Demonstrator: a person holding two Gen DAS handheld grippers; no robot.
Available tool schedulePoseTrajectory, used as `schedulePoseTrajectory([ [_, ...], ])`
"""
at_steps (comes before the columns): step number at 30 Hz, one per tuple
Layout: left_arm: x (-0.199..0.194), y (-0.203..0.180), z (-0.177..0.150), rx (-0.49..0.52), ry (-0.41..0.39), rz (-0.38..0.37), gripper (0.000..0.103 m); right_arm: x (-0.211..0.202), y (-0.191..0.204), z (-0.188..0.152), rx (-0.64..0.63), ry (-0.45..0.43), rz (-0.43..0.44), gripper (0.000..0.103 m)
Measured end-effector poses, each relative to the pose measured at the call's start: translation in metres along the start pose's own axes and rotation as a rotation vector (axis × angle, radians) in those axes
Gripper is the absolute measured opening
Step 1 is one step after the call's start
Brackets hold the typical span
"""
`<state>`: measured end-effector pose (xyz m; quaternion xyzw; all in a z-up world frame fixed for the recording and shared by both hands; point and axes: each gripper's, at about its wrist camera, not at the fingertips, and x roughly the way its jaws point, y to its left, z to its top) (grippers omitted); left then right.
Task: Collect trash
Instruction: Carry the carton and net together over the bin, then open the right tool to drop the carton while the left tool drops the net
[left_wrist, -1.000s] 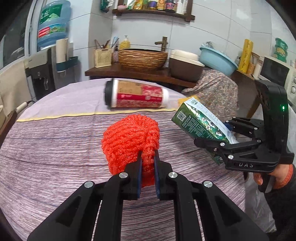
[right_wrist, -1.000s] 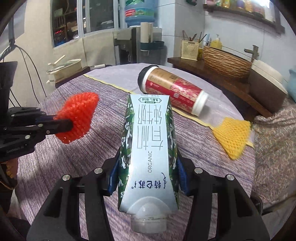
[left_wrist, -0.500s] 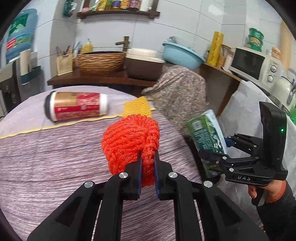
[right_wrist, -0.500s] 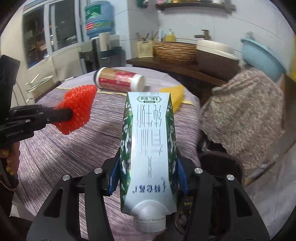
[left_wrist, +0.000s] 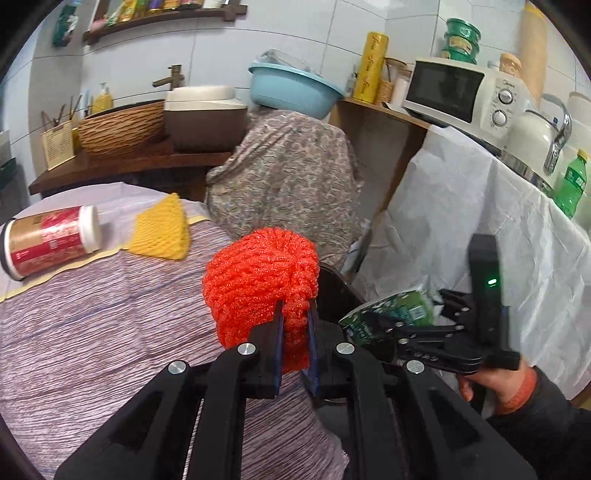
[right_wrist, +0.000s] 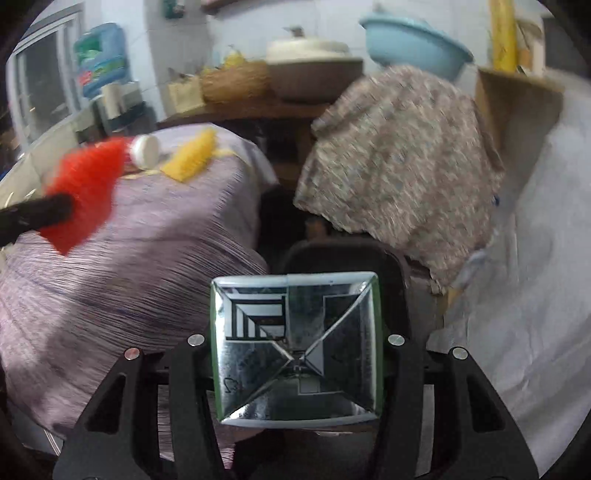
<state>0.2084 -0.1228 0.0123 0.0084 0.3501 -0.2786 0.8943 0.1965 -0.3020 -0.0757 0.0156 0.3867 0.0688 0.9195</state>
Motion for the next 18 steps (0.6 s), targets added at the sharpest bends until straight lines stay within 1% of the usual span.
schedulePoseTrajectory([
  [6,0.022,-0.017,0.0,0.028,0.04,-0.019,0.012,0.05,-0.028,-0.026,0.081,0.081,-0.006,0.052],
  [8,0.029,-0.022,0.0,0.037,0.051,-0.025,0.012,0.069,-0.037,-0.034,0.114,0.103,-0.003,0.052],
  [10,0.035,-0.028,0.0,0.046,0.062,-0.03,0.012,0.078,-0.042,-0.038,0.13,0.112,-0.012,0.053],
  [12,0.041,-0.034,-0.001,0.053,0.074,-0.038,0.012,0.089,-0.05,-0.042,0.152,0.122,-0.014,0.059],
  [13,0.045,-0.036,-0.001,0.059,0.081,-0.043,0.012,0.092,-0.053,-0.044,0.163,0.126,-0.017,0.066],
  [14,0.048,-0.039,-0.001,0.064,0.087,-0.046,0.012,0.095,-0.055,-0.045,0.171,0.127,-0.021,0.07],
  [18,0.061,-0.045,-0.002,0.067,0.113,-0.065,0.012,0.093,-0.058,-0.05,0.182,0.125,-0.018,0.07],
])
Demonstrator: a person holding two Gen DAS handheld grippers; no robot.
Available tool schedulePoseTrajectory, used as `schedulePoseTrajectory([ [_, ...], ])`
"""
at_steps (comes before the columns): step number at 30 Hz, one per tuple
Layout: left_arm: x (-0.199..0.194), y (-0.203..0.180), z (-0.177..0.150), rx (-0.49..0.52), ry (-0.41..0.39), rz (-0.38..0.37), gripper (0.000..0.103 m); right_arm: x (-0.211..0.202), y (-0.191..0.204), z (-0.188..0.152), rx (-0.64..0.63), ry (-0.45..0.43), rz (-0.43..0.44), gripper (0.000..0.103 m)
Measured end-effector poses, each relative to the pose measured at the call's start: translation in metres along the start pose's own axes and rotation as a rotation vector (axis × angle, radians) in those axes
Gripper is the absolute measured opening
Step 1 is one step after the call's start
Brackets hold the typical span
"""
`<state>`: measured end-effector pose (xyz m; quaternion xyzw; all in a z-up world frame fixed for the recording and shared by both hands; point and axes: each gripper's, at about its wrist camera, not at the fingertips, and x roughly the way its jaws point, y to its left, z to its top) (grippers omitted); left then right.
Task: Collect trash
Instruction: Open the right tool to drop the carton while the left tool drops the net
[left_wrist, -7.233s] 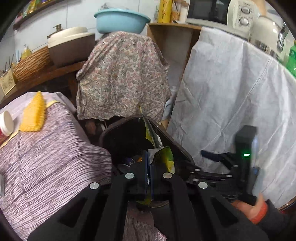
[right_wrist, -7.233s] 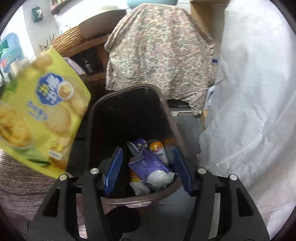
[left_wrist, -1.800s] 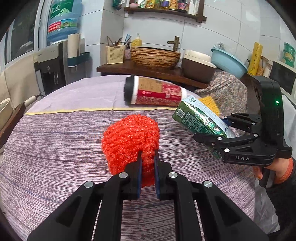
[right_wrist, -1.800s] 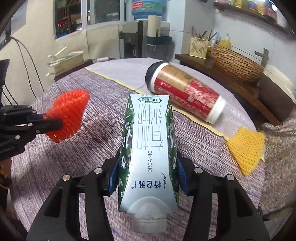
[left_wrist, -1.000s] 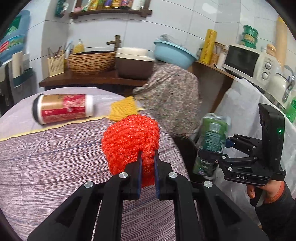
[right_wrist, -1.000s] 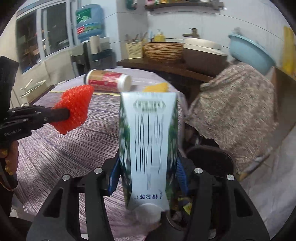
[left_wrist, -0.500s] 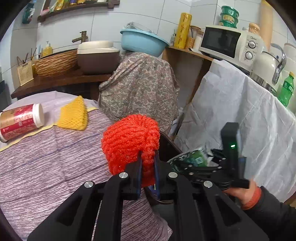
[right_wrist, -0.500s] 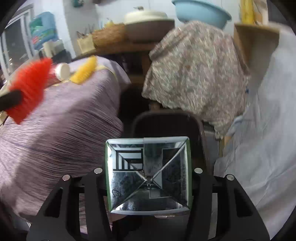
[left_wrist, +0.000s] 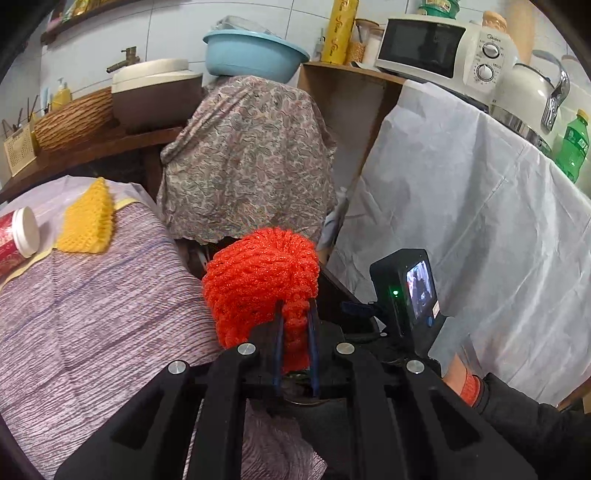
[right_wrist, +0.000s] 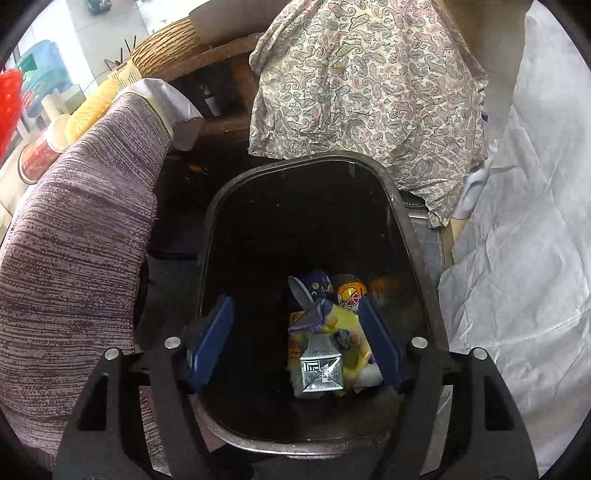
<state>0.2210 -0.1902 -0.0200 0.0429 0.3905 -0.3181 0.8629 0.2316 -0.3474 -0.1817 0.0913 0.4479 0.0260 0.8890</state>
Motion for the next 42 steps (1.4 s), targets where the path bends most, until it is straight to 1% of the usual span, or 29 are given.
schedulePoseTrajectory([
  [6,0.023,-0.01,0.001,0.012,0.05,-0.018,0.012,-0.023,-0.003,-0.011,-0.017,-0.038,-0.052,0.071],
  [12,0.054,-0.023,0.004,0.03,0.113,-0.047,0.012,-0.053,-0.025,-0.022,0.025,-0.065,-0.112,0.074],
  [17,0.076,-0.031,0.005,0.051,0.155,-0.052,0.012,-0.072,-0.043,-0.03,0.066,-0.076,-0.15,0.075],
  [21,0.09,-0.037,0.005,0.076,0.168,-0.029,0.012,-0.085,-0.051,-0.036,0.085,-0.092,-0.174,0.075],
  [22,0.092,-0.038,0.006,0.081,0.168,-0.028,0.014,-0.087,-0.052,-0.037,0.087,-0.092,-0.177,0.075],
  [24,0.095,-0.039,0.005,0.082,0.167,-0.025,0.026,-0.091,-0.054,-0.039,0.091,-0.098,-0.186,0.075],
  [26,0.095,-0.04,0.005,0.071,0.159,-0.03,0.051,-0.093,-0.057,-0.04,0.094,-0.099,-0.195,0.075],
  [27,0.094,-0.04,0.005,0.068,0.15,-0.032,0.055,-0.093,-0.058,-0.04,0.096,-0.098,-0.199,0.075],
  [30,0.092,-0.045,0.004,0.089,0.138,-0.026,0.062,-0.095,-0.063,-0.043,0.109,-0.097,-0.208,0.075],
  [32,0.086,-0.049,0.004,0.108,0.123,-0.023,0.069,-0.095,-0.065,-0.045,0.118,-0.092,-0.213,0.075],
  [36,0.072,-0.052,0.006,0.118,0.094,-0.023,0.072,-0.099,-0.06,-0.043,0.108,-0.093,-0.214,0.075],
  [42,0.046,-0.046,0.01,0.127,0.057,0.001,0.081,-0.103,-0.038,-0.029,0.064,-0.118,-0.189,0.076],
])
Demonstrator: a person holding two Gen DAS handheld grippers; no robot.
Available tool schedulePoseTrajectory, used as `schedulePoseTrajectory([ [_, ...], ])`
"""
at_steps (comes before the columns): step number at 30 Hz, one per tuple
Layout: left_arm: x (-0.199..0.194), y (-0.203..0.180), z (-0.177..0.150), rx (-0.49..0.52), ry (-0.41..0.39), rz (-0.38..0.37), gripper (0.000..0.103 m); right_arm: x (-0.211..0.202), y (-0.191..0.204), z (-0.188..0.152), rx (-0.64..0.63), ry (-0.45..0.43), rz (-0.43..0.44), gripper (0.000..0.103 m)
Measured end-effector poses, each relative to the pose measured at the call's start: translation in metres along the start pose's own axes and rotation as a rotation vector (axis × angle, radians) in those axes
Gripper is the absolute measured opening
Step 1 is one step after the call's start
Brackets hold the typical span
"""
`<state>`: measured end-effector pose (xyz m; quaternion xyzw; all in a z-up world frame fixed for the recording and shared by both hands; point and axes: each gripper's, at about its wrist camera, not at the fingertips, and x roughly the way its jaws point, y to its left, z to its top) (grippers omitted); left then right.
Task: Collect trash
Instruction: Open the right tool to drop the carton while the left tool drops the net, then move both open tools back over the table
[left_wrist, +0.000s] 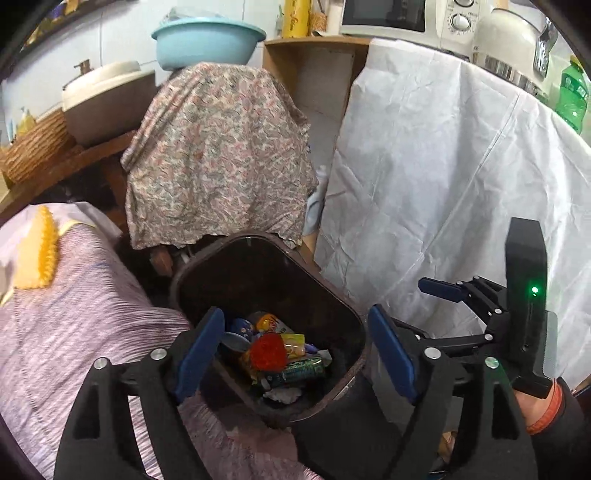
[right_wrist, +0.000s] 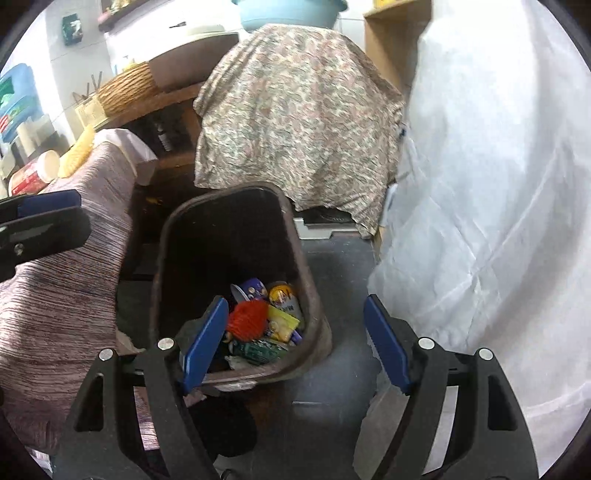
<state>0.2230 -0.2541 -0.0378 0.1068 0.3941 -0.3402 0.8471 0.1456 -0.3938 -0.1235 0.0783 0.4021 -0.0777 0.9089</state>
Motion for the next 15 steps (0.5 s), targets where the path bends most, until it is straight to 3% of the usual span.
schedulePoseTrajectory([
  [15,-0.083,0.083,-0.028,-0.109,-0.067,0.128,0.09,-0.006,0.087,0.033,-0.142,-0.034,0.171,0.079],
])
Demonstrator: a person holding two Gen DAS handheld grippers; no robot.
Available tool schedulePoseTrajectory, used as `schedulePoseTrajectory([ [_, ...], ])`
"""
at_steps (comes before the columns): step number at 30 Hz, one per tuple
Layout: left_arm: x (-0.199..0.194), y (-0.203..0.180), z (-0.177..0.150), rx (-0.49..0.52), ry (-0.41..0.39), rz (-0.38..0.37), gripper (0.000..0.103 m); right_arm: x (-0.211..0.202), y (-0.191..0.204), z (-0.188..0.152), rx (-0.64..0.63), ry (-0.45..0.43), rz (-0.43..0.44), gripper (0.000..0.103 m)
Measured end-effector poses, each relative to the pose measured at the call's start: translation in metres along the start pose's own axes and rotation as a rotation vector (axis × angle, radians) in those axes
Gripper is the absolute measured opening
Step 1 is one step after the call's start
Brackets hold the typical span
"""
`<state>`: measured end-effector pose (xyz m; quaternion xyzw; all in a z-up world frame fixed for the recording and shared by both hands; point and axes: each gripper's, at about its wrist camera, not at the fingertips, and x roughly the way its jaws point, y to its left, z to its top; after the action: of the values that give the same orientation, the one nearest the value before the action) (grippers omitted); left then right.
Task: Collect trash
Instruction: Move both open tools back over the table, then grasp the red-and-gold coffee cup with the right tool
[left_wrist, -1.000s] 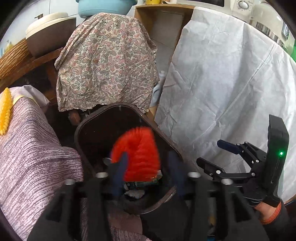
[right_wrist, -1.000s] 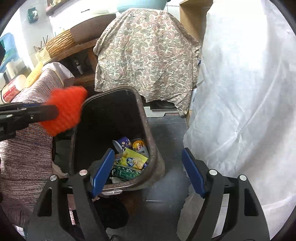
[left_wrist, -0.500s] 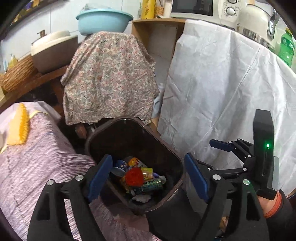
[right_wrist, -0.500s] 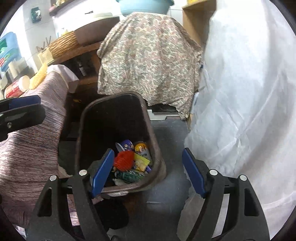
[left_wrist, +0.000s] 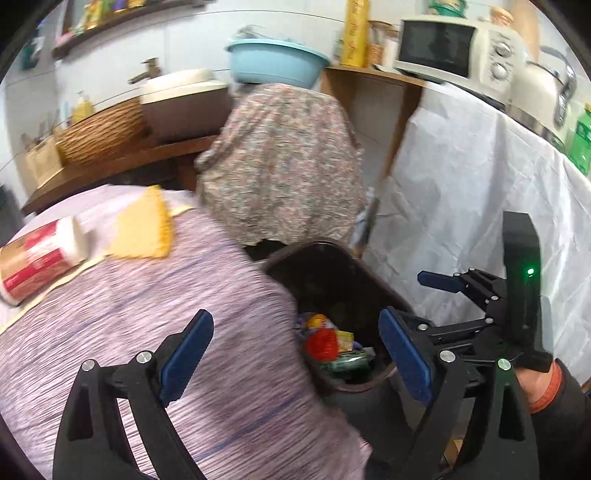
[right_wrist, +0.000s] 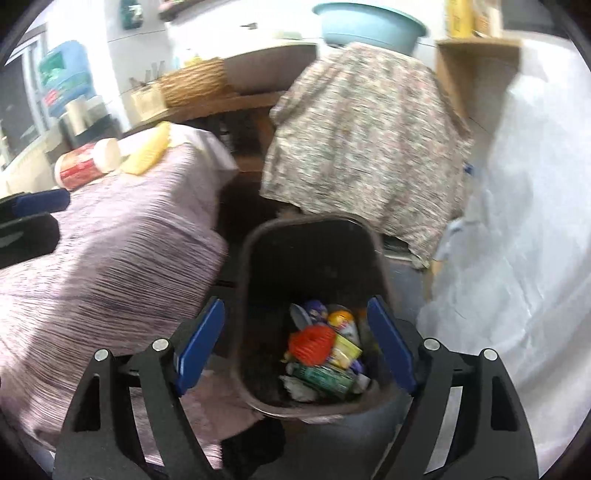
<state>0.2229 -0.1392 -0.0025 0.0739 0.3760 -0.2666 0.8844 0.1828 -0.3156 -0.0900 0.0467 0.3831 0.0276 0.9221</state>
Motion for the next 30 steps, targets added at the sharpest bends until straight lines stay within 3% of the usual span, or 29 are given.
schedulePoseTrajectory([
  [7,-0.042,0.05,-0.016,-0.05,-0.051,0.134,0.096,0.001,0.058,0.038,-0.124,-0.027,0.123,0.081],
  [18,-0.103,0.144,-0.058,-0.188,-0.078,0.385,0.098,0.018,0.187,0.096,-0.437,-0.017,0.34,0.083],
  [25,-0.128,0.199,-0.083,-0.295,-0.072,0.46,0.098,0.05,0.271,0.13,-0.624,0.005,0.381,0.087],
  [30,-0.137,0.219,-0.095,-0.337,-0.08,0.464,0.098,0.084,0.339,0.162,-0.829,-0.016,0.322,0.093],
])
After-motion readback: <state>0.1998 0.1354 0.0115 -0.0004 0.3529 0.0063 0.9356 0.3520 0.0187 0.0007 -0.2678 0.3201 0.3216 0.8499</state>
